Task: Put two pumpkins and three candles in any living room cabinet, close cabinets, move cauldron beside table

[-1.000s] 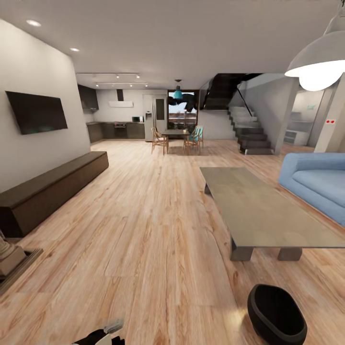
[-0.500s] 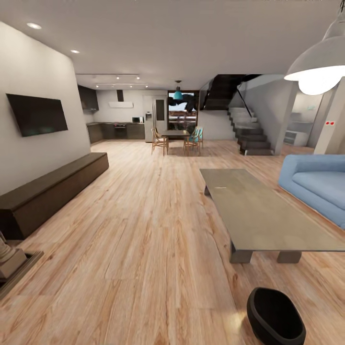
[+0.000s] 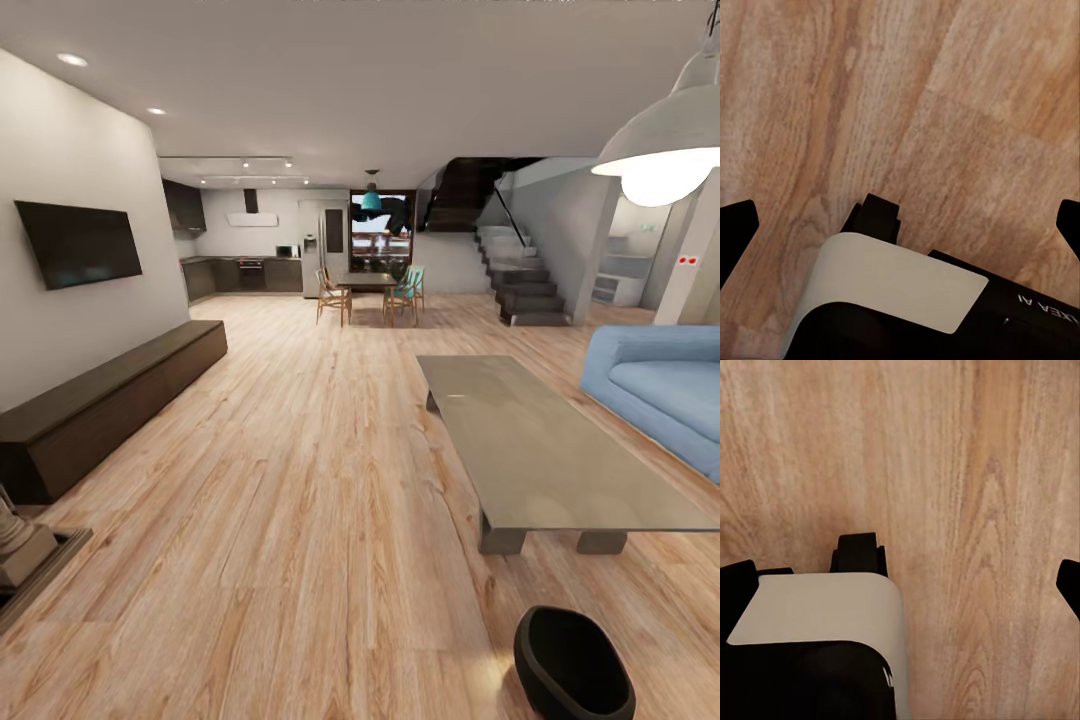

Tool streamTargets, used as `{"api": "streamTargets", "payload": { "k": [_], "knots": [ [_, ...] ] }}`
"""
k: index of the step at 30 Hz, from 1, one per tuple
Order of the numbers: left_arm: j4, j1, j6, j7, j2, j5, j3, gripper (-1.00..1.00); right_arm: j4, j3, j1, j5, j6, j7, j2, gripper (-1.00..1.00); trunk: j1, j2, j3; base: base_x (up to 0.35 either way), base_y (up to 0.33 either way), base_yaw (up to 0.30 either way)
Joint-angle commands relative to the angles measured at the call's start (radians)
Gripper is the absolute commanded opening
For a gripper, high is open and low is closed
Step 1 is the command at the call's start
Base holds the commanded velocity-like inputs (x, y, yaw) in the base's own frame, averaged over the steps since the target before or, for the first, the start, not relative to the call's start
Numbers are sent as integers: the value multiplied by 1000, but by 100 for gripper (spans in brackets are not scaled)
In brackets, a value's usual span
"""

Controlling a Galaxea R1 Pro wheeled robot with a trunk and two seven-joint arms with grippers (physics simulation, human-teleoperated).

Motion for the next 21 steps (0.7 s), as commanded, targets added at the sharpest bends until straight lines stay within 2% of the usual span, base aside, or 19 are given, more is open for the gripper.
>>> {"api": "streamTargets", "payload": {
  "k": [1,21],
  "knots": [
    [1,1,2,2,0,8,-8,100,0,8,-1,-9,4,-1,0,100,-4,7,2,0,0,0],
    [1,9,0,2,0,10,-8,100,0,8,-1,-9,4,-1,0,100,-81,147,65,0,0,0]
  ]
}}
